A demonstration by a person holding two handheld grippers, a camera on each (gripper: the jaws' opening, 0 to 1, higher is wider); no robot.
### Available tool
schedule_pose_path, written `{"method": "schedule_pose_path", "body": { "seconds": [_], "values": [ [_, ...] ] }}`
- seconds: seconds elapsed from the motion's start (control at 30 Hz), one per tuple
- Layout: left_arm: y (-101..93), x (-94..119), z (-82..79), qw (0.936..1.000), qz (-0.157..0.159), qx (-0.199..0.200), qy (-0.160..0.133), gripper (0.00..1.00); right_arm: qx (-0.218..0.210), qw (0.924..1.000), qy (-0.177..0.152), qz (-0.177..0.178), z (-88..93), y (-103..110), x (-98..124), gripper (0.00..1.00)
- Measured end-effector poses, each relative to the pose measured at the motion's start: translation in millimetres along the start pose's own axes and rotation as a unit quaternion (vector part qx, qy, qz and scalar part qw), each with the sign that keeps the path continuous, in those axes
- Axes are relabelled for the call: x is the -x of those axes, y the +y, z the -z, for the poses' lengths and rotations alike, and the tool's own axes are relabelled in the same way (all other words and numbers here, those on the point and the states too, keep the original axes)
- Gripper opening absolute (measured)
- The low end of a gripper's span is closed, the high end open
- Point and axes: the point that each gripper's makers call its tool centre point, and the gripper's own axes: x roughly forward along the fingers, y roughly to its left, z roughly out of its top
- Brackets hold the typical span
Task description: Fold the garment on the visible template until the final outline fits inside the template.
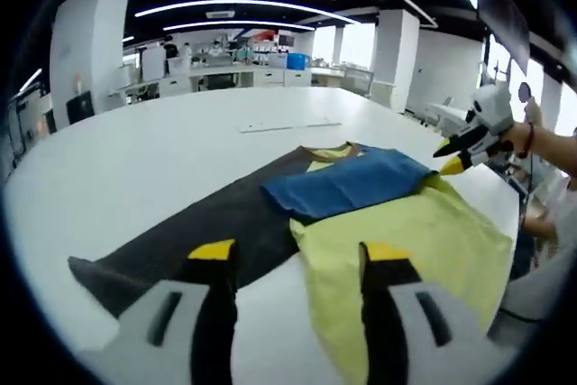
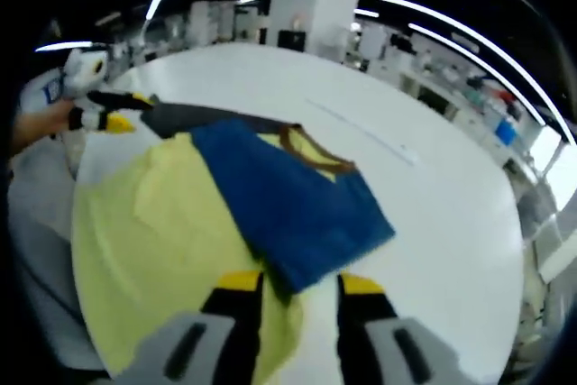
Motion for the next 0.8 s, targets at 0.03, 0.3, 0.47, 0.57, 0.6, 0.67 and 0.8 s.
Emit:
{"method": "schedule_pose_path", "body": {
  "seconds": [0.03,0.3,0.47,0.57,0.6,0.67,0.8],
  "values": [
    [-1.0,-2.8,-0.2,1.0000,0.002,-0.007,-0.001,0.50,0.005,1.0000,0.003,0.001,2.6,-1.0,-2.5,0.24],
    [1.6,-34.1,8.1,0.9998,0.001,-0.016,0.014,0.39,0.015,0.9998,-0.003,0.010,4.1,-5.3,-9.1,0.14],
    [4.2,-46.2,11.1,0.9998,0.003,-0.013,0.018,0.28,0.015,0.9997,-0.006,0.016,6.6,-6.6,-12.0,0.08],
    [1.2,-53.6,13.2,0.9997,0.005,-0.010,0.021,0.25,0.012,0.9997,-0.001,0.020,11.4,-7.9,-13.7,0.06],
    [3.5,-58.9,16.6,0.9996,0.006,-0.010,0.025,0.24,0.011,0.9997,-0.003,0.022,11.6,-8.6,-14.1,0.05],
    [3.7,-62.3,21.5,0.9993,0.001,-0.015,0.035,0.22,0.005,0.9997,-0.008,0.024,10.4,-9.2,-14.0,0.02],
    [8.4,-65.0,28.7,0.9988,0.002,-0.010,0.048,0.17,0.012,0.9995,-0.009,0.027,8.6,-8.7,-12.9,0.00]
  ]
}}
